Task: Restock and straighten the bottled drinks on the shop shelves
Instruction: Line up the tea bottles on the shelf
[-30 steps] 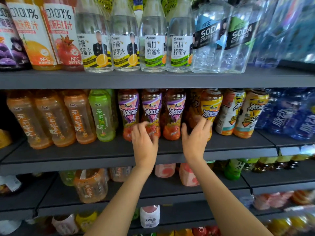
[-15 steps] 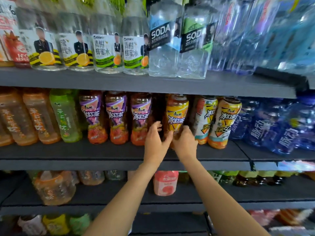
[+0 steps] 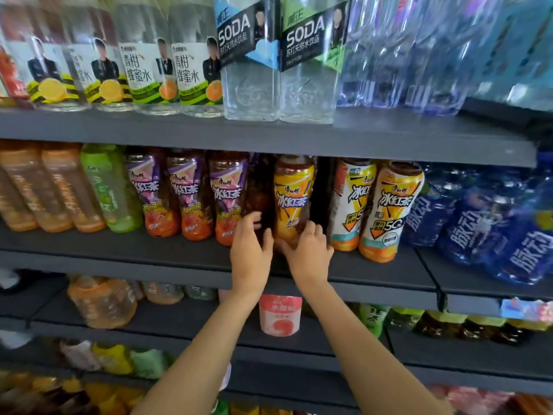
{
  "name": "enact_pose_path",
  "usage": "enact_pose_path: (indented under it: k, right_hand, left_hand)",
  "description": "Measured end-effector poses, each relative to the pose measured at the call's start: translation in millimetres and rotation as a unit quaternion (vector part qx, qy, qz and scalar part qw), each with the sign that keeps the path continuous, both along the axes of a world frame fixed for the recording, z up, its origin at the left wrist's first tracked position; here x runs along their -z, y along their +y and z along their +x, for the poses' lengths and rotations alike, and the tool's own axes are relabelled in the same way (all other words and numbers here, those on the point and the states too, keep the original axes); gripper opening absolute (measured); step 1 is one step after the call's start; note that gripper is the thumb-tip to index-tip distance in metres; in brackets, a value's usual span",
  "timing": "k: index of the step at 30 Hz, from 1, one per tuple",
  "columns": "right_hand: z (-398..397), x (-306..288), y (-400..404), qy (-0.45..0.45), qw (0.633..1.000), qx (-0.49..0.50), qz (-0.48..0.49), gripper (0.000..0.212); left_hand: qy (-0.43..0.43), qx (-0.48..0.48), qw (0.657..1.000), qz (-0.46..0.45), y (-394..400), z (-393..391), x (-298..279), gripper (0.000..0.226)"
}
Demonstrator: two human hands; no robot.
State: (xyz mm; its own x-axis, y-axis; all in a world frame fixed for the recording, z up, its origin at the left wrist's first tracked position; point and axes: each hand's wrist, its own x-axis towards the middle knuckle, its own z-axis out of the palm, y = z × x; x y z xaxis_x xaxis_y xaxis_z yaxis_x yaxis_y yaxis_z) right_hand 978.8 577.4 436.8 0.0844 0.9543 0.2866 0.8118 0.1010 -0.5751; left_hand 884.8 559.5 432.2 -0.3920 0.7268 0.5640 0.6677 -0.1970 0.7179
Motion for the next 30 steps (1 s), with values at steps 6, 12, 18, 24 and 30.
enact_pose_path:
  k: [6, 12, 18, 24, 30]
  right_hand:
    - [2, 2, -7, 0.046, 0.999, -0.02, -0.003, 0.068]
    - [-4, -5, -9, 0.035, 0.999, -0.008, -0.028, 0.057]
    - [-11, -10, -10, 0.02, 0.999, 0.012, -0.046, 0.053]
    - [-8, -11, -10, 0.067, 0.995, 0.015, -0.066, 0.062]
    - [-17, -5, -32, 0.104, 0.982, -0.018, 0.154, 0.032]
  left_hand:
    - [-0.096, -0.143, 0.985, -0.022, -7, -23, 2, 0.052]
    - [-0.041, -0.151, 0.978, -0.137, 10, -35, -4, 0.069]
    - [-0.023, -0.142, 0.977, -0.158, 14, -40, -5, 0.065]
    - [-0.039, -0.13, 0.979, -0.155, 7, -40, -6, 0.064]
    - [-0.044, -0.116, 0.988, -0.087, 0, -50, 5, 0.054]
